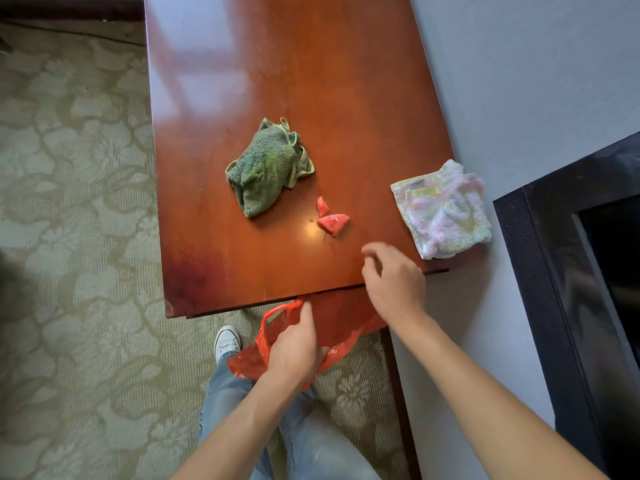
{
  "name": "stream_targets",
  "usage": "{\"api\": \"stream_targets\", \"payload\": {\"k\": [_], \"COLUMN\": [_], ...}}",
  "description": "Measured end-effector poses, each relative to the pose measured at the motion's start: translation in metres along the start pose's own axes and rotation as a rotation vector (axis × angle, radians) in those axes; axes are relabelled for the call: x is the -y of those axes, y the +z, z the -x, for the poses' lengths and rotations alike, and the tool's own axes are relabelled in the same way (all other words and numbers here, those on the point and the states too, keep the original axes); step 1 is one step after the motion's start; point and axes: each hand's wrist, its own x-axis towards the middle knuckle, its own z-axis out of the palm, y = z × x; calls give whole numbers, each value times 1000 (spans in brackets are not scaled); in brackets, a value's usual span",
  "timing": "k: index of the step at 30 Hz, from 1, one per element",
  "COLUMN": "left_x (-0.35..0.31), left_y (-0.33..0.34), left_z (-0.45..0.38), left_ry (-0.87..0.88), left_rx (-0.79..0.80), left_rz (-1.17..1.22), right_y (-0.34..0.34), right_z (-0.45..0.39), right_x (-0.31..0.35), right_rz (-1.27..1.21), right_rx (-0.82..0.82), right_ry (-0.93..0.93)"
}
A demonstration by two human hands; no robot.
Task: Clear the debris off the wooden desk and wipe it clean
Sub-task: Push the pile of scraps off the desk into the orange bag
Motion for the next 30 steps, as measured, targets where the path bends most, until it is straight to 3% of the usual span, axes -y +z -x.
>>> {"api": "stream_targets", "payload": {"k": [5, 7, 13, 19, 24, 30], "left_x": [-2, -3, -4, -3, -1, 1], "left_y": [-1, -1, -2, -2, 0, 1], "left_z": [1, 0, 1, 0, 1, -1], "left_ry": [5, 4, 18, 28, 8, 3], "left_rx": [-16, -19, -29, -27, -44, -48], "left_rz": [15, 19, -5, 8, -6, 0], "right_y": [19, 30, 31, 22, 12, 40], "right_z": [-62, -63, 6, 73, 4, -106], "right_x": [23, 26, 3, -17, 4, 56], "right_rz": [52, 88, -19, 101, -13, 88], "right_rx": [255, 232, 176, 471, 111, 264], "right_ry": [-205, -280, -336, -397, -77, -186]}}
